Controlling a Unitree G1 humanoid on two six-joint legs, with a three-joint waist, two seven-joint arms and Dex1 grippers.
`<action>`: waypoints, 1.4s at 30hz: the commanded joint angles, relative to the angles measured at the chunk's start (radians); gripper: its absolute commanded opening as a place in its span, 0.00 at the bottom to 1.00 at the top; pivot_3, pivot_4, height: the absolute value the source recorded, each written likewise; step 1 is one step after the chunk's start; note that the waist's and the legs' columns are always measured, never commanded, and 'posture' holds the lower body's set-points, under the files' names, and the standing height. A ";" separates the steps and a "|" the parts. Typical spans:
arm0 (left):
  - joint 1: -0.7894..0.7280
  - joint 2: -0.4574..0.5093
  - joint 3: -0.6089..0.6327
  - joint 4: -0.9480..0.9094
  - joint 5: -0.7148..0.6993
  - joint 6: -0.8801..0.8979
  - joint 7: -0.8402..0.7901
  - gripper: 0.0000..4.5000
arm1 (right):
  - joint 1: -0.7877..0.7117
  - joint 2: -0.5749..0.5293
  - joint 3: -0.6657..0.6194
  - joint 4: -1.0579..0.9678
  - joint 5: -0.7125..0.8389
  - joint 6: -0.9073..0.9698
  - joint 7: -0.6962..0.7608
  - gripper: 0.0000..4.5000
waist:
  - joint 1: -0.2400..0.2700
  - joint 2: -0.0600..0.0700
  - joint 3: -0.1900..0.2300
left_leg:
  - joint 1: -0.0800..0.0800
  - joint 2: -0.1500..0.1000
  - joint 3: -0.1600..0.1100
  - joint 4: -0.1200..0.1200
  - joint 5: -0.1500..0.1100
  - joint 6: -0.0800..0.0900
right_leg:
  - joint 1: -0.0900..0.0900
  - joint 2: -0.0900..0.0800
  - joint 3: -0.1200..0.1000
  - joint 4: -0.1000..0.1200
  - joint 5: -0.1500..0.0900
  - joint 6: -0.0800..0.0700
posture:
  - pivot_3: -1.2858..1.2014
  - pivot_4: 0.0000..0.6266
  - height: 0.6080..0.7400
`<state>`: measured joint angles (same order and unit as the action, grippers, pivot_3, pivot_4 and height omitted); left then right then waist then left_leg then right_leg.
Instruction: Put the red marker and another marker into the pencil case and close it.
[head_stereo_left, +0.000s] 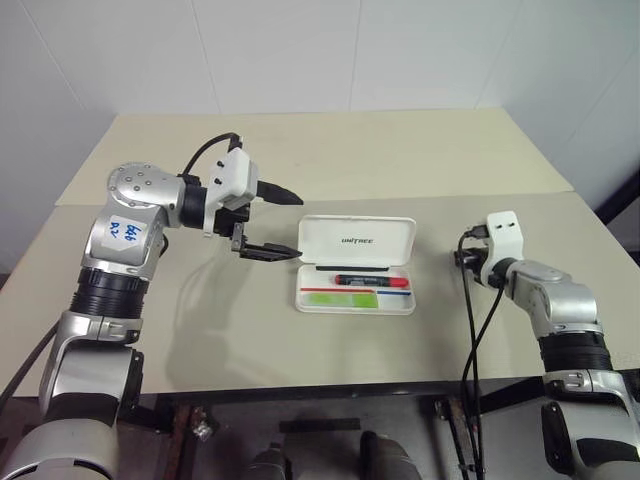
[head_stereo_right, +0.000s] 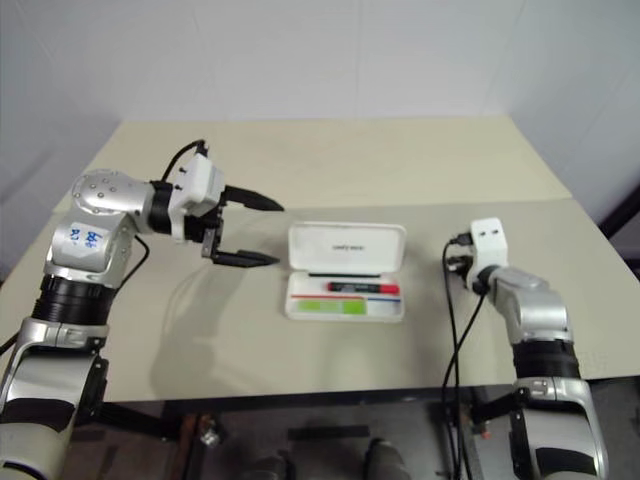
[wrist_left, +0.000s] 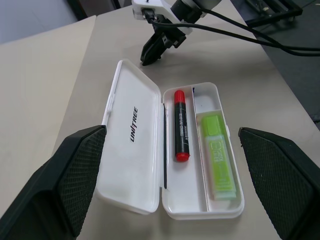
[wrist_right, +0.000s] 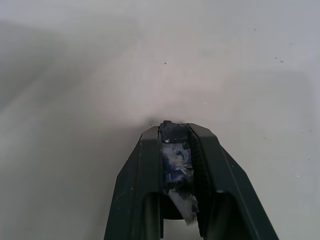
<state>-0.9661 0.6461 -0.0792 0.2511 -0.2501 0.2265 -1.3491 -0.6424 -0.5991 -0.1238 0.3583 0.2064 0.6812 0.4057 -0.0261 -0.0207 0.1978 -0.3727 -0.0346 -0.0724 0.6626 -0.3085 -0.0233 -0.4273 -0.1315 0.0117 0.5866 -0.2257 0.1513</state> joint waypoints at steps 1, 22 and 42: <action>-0.014 -0.003 0.015 0.008 -0.015 -0.027 0.002 1.00 | 0.021 -0.080 -0.011 -0.096 -0.008 -0.035 0.072 0.09 | 0.000 0.001 0.000 | 0.000 0.000 0.000 0.000 0.000 0.000 | 0.000 0.000 0.000 0.000 0.000 0.000 | 0.52 0.24 1.00; 0.089 0.005 -0.028 -0.005 0.008 -0.107 -0.046 1.00 | 0.119 -0.192 0.182 -0.555 0.208 -0.140 0.683 0.09 | 0.001 0.000 0.001 | -0.001 0.001 0.000 0.001 0.000 0.000 | -0.001 0.001 0.000 0.000 0.000 0.001 | 0.52 0.24 1.00; 0.153 0.011 -0.036 -0.117 -0.008 -0.049 -0.019 1.00 | 0.043 -0.081 0.317 -0.259 0.064 -0.362 0.816 0.09 | 0.000 0.001 0.001 | -0.001 0.001 0.000 0.001 0.000 0.000 | -0.001 0.001 0.000 0.000 0.000 0.001 | 0.52 0.24 1.00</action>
<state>-0.8122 0.6436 -0.1308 0.1659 -0.2425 0.1742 -1.3747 -0.5796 -0.6833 0.1937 0.1002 0.2728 0.3449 1.2100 -0.0264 -0.0202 0.1989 -0.3737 -0.0336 -0.0721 0.6633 -0.3087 -0.0233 -0.4284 -0.1306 0.0116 0.5864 -0.2256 0.1519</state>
